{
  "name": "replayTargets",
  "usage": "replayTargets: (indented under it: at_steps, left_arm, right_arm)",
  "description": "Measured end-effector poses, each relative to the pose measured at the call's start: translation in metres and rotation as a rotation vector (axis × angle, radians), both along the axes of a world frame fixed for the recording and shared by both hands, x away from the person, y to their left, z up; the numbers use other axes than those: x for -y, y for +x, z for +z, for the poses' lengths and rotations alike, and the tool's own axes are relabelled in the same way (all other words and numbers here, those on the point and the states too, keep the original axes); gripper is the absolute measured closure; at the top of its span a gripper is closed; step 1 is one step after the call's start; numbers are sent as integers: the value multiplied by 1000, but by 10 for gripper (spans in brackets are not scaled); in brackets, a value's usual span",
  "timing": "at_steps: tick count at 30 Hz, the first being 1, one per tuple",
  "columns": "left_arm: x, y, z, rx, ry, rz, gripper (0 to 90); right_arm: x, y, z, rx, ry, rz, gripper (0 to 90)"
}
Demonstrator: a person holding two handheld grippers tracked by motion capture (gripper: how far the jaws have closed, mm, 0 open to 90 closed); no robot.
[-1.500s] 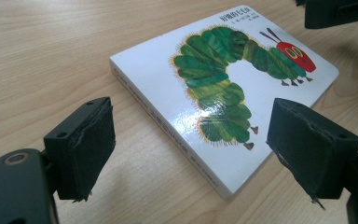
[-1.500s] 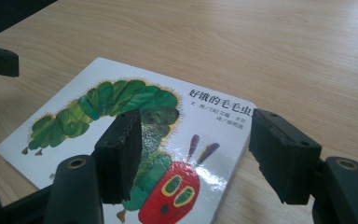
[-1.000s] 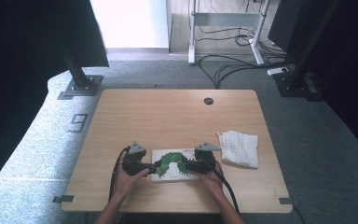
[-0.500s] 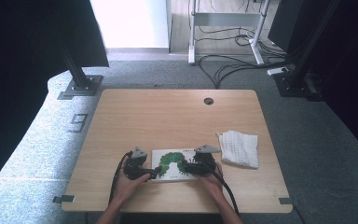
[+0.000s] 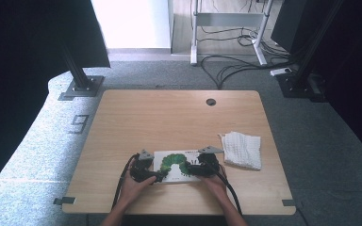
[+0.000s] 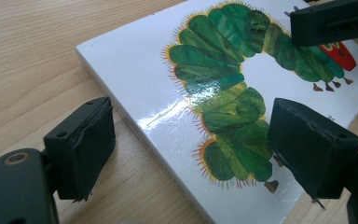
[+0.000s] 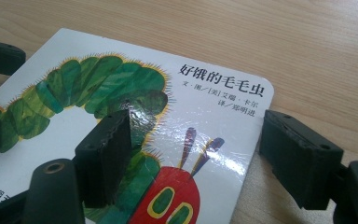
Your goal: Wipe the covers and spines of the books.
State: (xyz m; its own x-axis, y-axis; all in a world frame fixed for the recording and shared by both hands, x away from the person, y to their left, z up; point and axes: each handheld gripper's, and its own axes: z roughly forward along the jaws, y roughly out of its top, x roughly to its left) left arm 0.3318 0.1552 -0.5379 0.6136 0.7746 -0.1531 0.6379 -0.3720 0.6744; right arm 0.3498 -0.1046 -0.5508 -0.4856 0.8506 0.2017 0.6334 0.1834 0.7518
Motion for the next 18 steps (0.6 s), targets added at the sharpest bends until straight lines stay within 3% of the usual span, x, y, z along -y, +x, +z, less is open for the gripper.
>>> replayTargets:
  at_steps: [7,18]
  left_arm:
    - [2,0,0,-1,-1,-5,150]
    - [2,-1,0,1,-12,-3,147]
  right_arm:
    - [2,1,1,-11,16,3,248]
    - [11,3,7,-61,136,-12,260]
